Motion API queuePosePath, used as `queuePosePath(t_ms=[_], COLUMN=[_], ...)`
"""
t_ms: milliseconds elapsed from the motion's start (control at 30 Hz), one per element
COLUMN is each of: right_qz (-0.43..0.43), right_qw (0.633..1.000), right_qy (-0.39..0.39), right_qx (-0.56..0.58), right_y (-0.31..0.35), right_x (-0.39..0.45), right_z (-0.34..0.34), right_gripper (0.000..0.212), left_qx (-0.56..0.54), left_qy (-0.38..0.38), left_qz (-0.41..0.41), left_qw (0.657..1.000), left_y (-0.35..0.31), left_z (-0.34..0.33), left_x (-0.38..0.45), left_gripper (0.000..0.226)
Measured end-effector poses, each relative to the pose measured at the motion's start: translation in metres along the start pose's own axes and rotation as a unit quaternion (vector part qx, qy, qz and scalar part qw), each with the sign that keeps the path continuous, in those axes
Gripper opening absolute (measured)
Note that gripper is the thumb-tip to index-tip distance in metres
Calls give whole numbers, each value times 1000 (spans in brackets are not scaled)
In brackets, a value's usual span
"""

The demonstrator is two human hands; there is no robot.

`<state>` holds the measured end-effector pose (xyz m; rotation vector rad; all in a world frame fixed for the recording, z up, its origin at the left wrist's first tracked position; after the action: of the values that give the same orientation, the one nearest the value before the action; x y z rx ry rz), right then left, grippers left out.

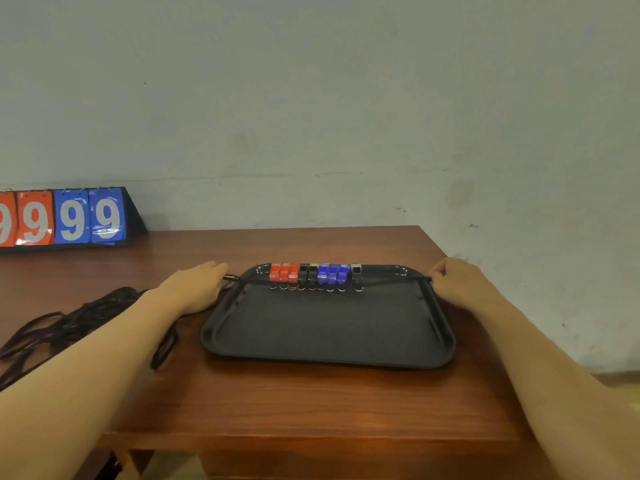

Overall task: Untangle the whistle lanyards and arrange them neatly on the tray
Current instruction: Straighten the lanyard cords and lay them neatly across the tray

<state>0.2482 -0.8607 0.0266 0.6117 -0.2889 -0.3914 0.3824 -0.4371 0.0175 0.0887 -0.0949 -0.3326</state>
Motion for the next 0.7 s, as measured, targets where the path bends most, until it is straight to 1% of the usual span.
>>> queuePosePath(t_ms=[67,233,333,467,533,633,700], right_qz=[2,4,-2,10,17,31,36], right_qw=[1000,1000,1000,999,999,999,999], right_qy=[-1,-13,-26,-40,-34,-29,-31], right_qx=[-12,-14,-2,5,4,-9,-13], right_y=[-3,-9,-3,0,-1,-4,-6], right_x=[3,7,-2,-7,-6,-3,1], right_z=[-1,-1,3,5,5,3,1], right_gripper=[16,17,34,36,34,20,14], left_qx=[-11,-102,-129,-154,-174,-175,-166], left_qy=[-2,-13,6,18,27,36,35], left_qz=[5,37,61,69,56,30,17], left_qw=[1000,994,990,985,983,983,985], left_y=[1,3,10,17,17,16,15], left_z=[0,0,3,11,12,10,7], left_x=[2,2,-4,-22,-31,-39,-41], left_gripper=[17,28,35,35,36,37,26])
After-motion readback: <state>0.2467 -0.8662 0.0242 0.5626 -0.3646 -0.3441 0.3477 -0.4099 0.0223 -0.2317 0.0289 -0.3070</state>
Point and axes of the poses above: each hand's wrist, its own x-axis towards the middle knuckle, its own z-axis out of the back of the hand, y = z × x, the point moved 2 cm from there along x, towards the middle knuckle, and after that the axes turned 1 degree about -z, right-handed, at the moved point
